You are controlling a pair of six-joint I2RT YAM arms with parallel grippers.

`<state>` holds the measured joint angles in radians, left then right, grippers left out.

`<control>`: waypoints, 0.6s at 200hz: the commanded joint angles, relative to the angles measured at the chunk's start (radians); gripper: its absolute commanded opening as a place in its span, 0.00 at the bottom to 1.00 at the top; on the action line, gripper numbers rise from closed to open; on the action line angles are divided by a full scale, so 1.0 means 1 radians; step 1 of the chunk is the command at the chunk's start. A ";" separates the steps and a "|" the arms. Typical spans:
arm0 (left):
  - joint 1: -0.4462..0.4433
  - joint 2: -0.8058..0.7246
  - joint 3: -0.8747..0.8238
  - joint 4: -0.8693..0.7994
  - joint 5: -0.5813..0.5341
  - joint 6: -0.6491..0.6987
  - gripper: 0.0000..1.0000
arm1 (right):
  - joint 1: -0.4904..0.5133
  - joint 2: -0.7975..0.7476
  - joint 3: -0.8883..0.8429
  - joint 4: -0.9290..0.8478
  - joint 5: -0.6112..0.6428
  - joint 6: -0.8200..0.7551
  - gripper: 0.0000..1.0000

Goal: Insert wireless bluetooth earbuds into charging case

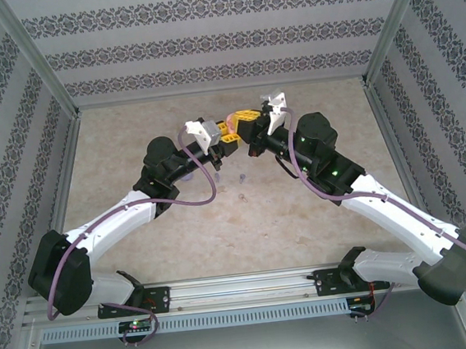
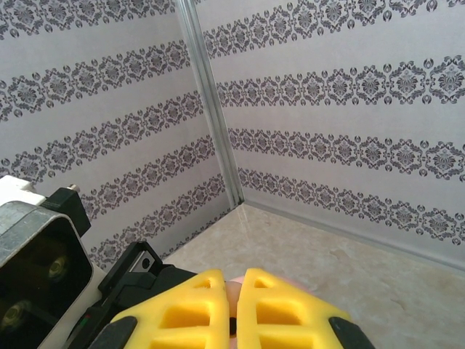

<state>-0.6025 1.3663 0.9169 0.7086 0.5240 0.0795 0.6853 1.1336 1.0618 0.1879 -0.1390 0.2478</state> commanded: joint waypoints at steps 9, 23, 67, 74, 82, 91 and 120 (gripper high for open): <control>-0.013 -0.020 0.036 0.015 0.013 0.021 0.00 | 0.007 -0.022 -0.029 0.011 0.021 -0.008 0.00; -0.013 -0.022 0.036 0.013 0.009 0.025 0.00 | 0.007 -0.027 -0.038 0.008 0.022 -0.007 0.00; -0.013 -0.028 0.038 0.012 0.003 0.031 0.00 | 0.006 -0.045 -0.058 0.001 0.034 -0.010 0.00; -0.013 -0.027 0.037 0.012 0.001 0.032 0.00 | 0.004 -0.047 -0.062 -0.001 0.038 -0.011 0.00; -0.013 -0.031 0.039 0.012 0.002 0.032 0.00 | 0.003 -0.047 -0.064 -0.004 0.036 -0.009 0.00; -0.013 -0.031 0.039 0.011 0.001 0.032 0.00 | 0.000 -0.048 -0.065 -0.008 0.031 -0.011 0.00; -0.013 -0.034 0.041 0.014 0.002 0.031 0.00 | 0.004 -0.033 -0.060 -0.025 -0.012 -0.019 0.00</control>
<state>-0.6041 1.3663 0.9169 0.6861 0.5240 0.0956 0.6853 1.1019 1.0157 0.1917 -0.1219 0.2470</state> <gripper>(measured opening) 0.193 0.080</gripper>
